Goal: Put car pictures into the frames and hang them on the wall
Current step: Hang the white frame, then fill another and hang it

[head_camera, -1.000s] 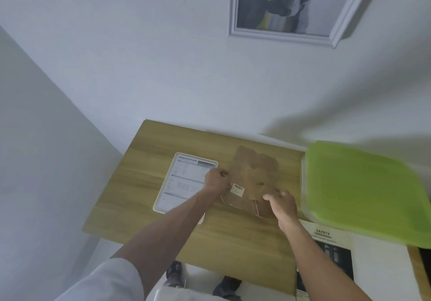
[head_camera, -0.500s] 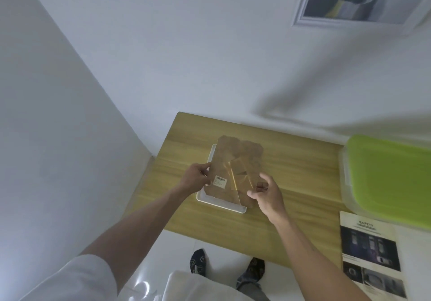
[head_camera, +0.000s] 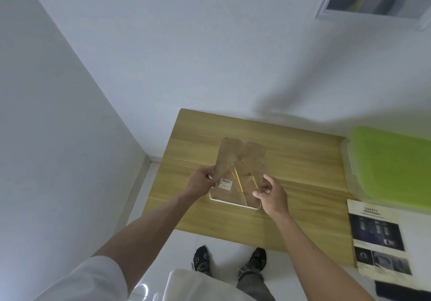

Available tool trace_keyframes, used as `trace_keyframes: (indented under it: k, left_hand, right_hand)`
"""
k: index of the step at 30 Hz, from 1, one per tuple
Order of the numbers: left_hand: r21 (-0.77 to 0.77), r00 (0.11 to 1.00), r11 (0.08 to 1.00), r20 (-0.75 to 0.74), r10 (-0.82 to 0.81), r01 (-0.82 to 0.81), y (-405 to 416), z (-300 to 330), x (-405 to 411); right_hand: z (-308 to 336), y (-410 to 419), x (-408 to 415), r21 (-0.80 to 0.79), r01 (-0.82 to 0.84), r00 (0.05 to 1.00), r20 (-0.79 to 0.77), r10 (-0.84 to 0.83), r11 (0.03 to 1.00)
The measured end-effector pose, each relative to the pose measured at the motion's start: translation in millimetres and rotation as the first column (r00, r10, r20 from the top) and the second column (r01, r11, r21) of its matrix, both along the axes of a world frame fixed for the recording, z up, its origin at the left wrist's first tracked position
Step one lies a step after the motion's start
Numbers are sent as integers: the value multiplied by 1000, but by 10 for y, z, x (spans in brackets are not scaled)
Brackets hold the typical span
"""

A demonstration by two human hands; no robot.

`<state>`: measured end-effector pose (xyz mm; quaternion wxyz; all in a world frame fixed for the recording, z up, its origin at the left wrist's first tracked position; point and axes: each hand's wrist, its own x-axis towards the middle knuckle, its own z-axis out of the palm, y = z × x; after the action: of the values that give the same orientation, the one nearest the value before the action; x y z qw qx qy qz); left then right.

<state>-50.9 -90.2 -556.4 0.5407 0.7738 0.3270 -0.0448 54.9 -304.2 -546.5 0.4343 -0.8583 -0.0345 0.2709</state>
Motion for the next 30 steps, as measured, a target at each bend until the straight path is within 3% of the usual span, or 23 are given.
trace_keyframes:
  k: [5, 16, 25, 30]
  left_hand:
    - [9, 1000, 1000, 14, 19, -19, 0, -33, -10]
    - [116, 992, 993, -124, 6, 9, -57, -35, -12]
    - [246, 973, 949, -170, -157, 196, -71, 2, 41]
    - [321, 947, 902, -234, -220, 289, -38, -1, 116]
  right_hand:
    - [-12, 2, 2, -20, 7, 999, 31, -6, 1000]
    - [-28, -4, -47, -139, -39, 994, 96, 53, 990]
    - [-110, -23, 20, -314, -188, 958, 152, 244, 931]
    - [-42, 32, 78, -464, -304, 894, 162, 417, 832]
